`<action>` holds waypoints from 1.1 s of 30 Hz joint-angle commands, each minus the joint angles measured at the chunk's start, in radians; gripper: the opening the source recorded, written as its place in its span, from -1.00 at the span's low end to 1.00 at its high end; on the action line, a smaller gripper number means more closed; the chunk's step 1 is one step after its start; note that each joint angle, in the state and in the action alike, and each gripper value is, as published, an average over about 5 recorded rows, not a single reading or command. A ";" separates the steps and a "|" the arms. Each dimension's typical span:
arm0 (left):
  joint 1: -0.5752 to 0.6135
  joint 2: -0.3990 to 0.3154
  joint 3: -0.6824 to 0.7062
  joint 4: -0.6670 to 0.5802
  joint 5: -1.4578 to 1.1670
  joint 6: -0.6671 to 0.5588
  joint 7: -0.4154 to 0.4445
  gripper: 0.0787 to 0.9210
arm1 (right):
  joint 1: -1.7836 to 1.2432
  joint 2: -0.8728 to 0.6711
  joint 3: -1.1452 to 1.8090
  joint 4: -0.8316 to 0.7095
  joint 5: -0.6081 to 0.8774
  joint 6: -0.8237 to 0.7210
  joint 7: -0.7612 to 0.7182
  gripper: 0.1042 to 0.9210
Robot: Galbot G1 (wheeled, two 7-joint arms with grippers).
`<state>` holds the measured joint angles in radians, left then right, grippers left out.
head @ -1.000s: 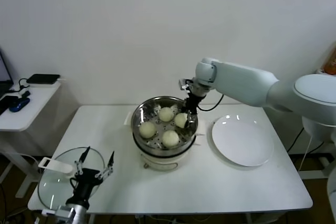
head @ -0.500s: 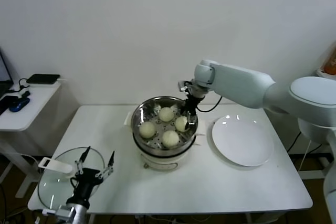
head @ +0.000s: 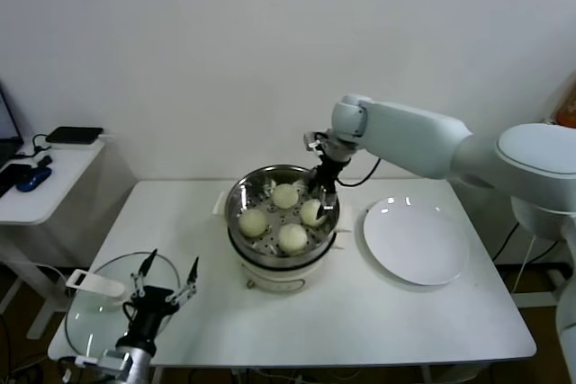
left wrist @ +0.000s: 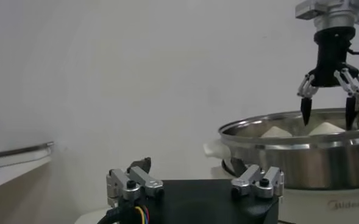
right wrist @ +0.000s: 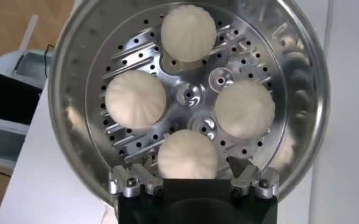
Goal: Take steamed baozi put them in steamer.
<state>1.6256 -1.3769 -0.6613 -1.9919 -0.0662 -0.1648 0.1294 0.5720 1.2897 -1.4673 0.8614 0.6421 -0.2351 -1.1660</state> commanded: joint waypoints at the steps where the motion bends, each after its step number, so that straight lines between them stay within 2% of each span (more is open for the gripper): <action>1: 0.001 -0.001 0.002 0.002 0.002 -0.001 0.000 0.77 | 0.076 -0.031 -0.007 0.025 0.049 0.010 -0.021 0.76; 8: -0.014 0.004 0.008 -0.006 0.006 0.011 -0.004 0.77 | 0.104 -0.176 0.070 0.115 0.082 0.029 0.042 0.76; 16: -0.022 0.000 0.028 -0.015 0.018 0.019 -0.017 0.77 | -0.027 -0.428 0.326 0.295 0.021 0.046 0.203 0.76; 24: -0.003 -0.015 0.050 -0.050 0.040 0.019 -0.025 0.77 | -0.355 -0.610 0.753 0.390 -0.064 0.117 0.428 0.76; 33: 0.005 -0.033 0.080 -0.079 0.069 0.032 -0.040 0.77 | -0.905 -0.686 1.305 0.571 -0.117 0.211 0.725 0.76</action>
<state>1.6279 -1.4002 -0.6013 -2.0482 -0.0188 -0.1397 0.0985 0.2600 0.7749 -0.8221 1.2195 0.5939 -0.1273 -0.7997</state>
